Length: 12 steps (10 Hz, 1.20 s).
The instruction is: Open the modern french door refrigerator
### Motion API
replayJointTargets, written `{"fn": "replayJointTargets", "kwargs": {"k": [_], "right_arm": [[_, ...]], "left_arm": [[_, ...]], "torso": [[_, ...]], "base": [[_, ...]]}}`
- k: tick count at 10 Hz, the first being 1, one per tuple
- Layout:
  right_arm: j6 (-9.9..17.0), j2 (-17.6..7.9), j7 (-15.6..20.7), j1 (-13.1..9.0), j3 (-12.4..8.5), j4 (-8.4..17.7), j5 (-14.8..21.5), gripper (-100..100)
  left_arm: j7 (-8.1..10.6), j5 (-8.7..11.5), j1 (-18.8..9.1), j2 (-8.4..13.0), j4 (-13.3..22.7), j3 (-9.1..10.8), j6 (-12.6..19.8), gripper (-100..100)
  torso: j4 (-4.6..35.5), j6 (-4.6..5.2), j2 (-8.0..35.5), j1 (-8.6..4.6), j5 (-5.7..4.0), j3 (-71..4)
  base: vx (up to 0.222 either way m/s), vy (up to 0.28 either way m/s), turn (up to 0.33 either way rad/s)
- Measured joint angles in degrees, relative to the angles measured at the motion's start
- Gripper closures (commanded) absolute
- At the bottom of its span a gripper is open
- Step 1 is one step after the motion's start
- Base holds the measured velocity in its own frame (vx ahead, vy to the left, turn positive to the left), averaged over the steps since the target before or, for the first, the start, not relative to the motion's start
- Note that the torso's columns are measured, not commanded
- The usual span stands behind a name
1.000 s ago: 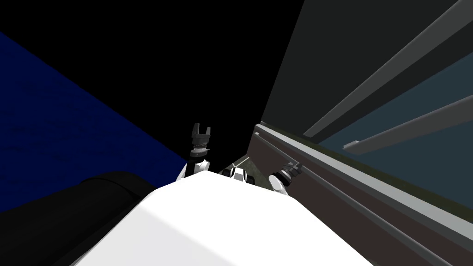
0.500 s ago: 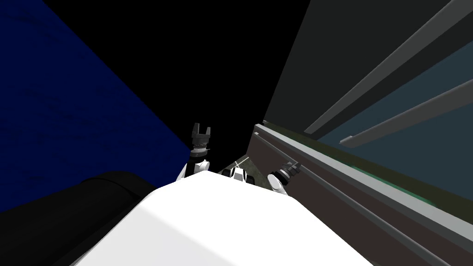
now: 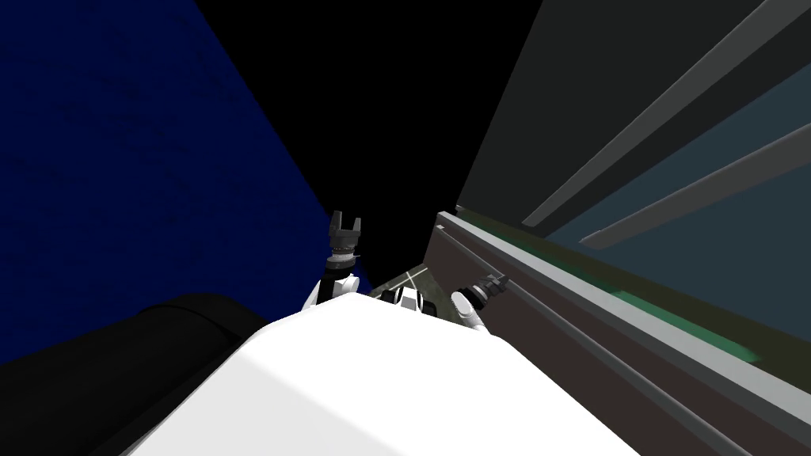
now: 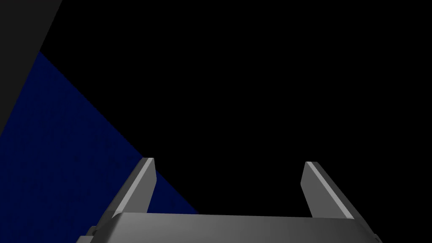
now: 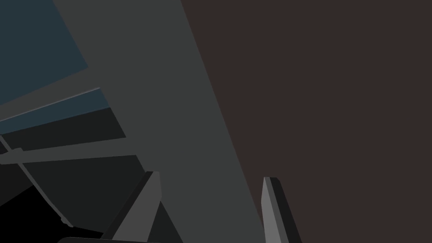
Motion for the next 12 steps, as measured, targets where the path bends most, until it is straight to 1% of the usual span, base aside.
{"fn": "replayJointTargets", "kwargs": {"k": [3, 4, 5, 7, 8, 9, 10, 11, 12], "right_arm": [[4.6, 1.5, 3.5, -3.1, 3.6, 2.0, -3.8, 100], [6.3, 2.0, 4.5, -4.3, 4.8, 3.0, -5.1, 100], [6.7, 2.1, 4.7, -4.4, 5.0, 3.2, -5.2, 100], [5.8, -0.7, 2.5, -4.1, 3.9, 4.5, -6.1, 100], [5.4, -1.2, 1.3, -4.5, 3.5, 5.9, -6.5, 100], [4.7, -2.3, -0.5, -4.7, 3.1, 7.7, -7.1, 100], [3.8, -3.9, -1.8, -4.6, 2.4, 8.6, -7.9, 100], [3.2, -4.7, -2.5, -4.2, 2.0, 8.8, -8.3, 100], [3.1, -4.7, -3.2, -4.5, 2.0, 9.8, -8.4, 100]], "left_arm": [[0.00, 0.0, 0.0, 0.0, 0.0, 0.00, 0.0, 0], [0.00, 0.0, 0.0, 0.0, 0.0, 0.00, 0.0, 0], [0.00, 0.0, 0.0, 0.0, 0.0, 0.00, 0.0, 0], [0.00, 0.0, 0.0, 0.0, 0.0, -0.01, 0.0, 0], [0.00, 0.0, 0.0, 0.0, 0.0, -0.01, 0.0, 0], [0.00, 0.0, 0.0, 0.0, 0.0, -0.01, 0.0, 0], [0.00, 0.0, 0.0, 0.0, 0.0, -0.01, 0.0, 0], [0.00, 0.0, 0.0, 0.0, 0.0, -0.01, 0.0, 0], [0.00, 0.0, 0.0, 0.0, 0.0, 0.00, 0.0, 0]], "torso": [[0.0, -0.01, -0.1, 0.04, 0.03, 0.0], [0.0, -0.04, -0.1, 0.07, 0.03, -0.1], [0.0, 0.23, -0.1, 0.01, 0.16, -0.1], [-0.2, 0.14, 0.0, 0.27, -0.03, 0.0], [-0.1, 0.01, -0.1, 0.00, -0.07, 0.0], [-0.1, 0.02, -0.1, -0.21, -0.14, 0.0], [-0.1, 0.01, -0.1, -0.09, -0.18, 0.0], [-0.1, 0.00, -0.1, -0.21, -0.15, -0.1], [-0.1, -0.05, -0.2, -0.43, -0.15, -0.1]], "base": [[-0.159, -0.024, 0.170], [-0.073, -0.003, 0.050], [-0.037, 0.091, 0.094], [-0.040, 0.176, 0.062], [-0.047, 0.145, 0.094], [-0.073, 0.210, 0.133], [-0.044, 0.172, 0.027], [-0.011, 0.075, -0.017], [-0.019, 0.090, 0.101]]}}
